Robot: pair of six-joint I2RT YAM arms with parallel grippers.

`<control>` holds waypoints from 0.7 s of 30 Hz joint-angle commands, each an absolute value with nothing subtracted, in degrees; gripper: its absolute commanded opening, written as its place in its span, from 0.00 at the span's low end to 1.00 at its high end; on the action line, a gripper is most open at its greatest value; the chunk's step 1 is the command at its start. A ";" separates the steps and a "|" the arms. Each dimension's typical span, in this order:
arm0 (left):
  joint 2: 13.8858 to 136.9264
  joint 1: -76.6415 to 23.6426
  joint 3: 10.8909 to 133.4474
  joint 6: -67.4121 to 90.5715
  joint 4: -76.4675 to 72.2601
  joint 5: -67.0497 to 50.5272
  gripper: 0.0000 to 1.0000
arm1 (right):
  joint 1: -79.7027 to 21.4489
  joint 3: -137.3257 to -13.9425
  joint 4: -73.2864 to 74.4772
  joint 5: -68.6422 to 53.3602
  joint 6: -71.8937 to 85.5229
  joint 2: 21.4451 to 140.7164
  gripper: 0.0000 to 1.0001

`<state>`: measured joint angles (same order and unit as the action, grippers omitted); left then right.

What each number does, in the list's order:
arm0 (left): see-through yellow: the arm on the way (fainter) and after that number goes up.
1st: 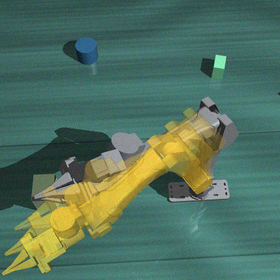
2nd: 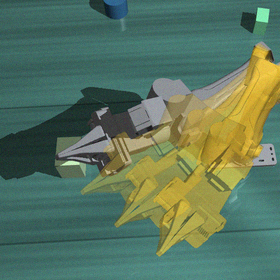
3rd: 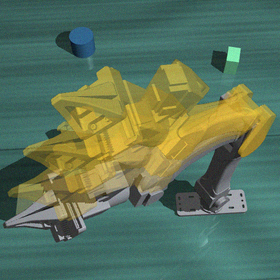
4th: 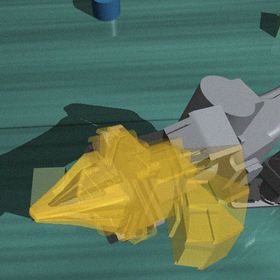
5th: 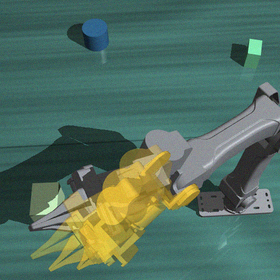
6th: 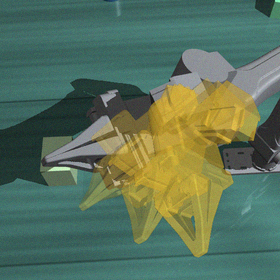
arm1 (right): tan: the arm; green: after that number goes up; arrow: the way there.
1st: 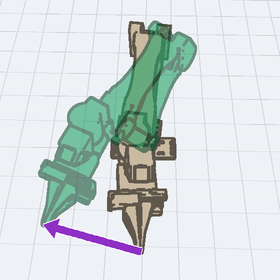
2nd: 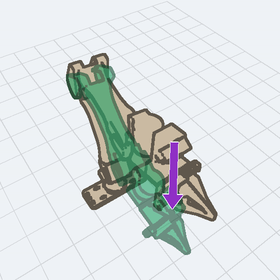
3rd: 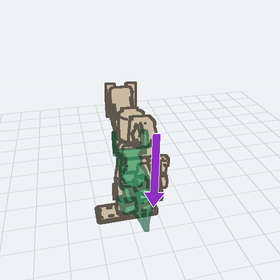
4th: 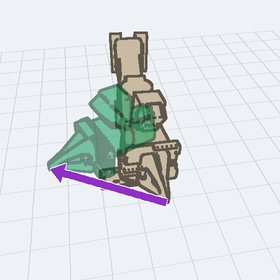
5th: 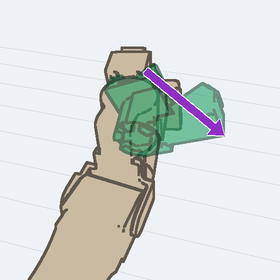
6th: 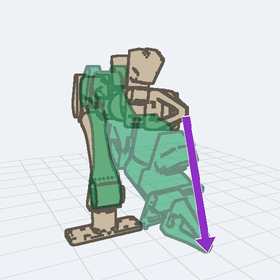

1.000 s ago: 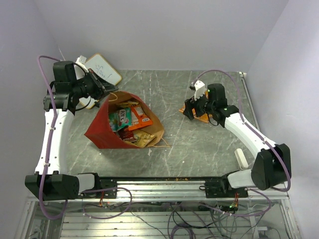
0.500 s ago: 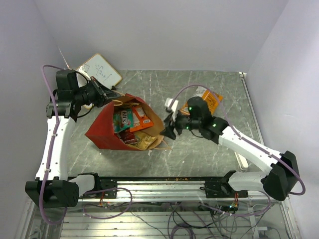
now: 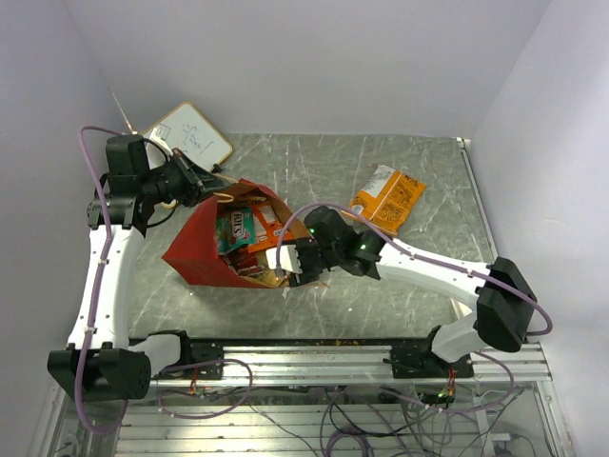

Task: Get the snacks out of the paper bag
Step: Take out the snack from the paper bag.

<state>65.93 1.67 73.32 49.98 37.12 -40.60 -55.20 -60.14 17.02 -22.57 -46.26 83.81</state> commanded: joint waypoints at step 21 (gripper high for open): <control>66.71 2.20 75.76 49.41 39.10 -41.69 0.07 | -58.65 -57.77 9.52 -18.13 -57.28 92.11 0.48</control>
<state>66.26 1.67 73.69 49.91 38.96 -40.58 -57.84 -59.11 16.29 -18.20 -58.76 91.35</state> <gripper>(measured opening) 0.077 0.486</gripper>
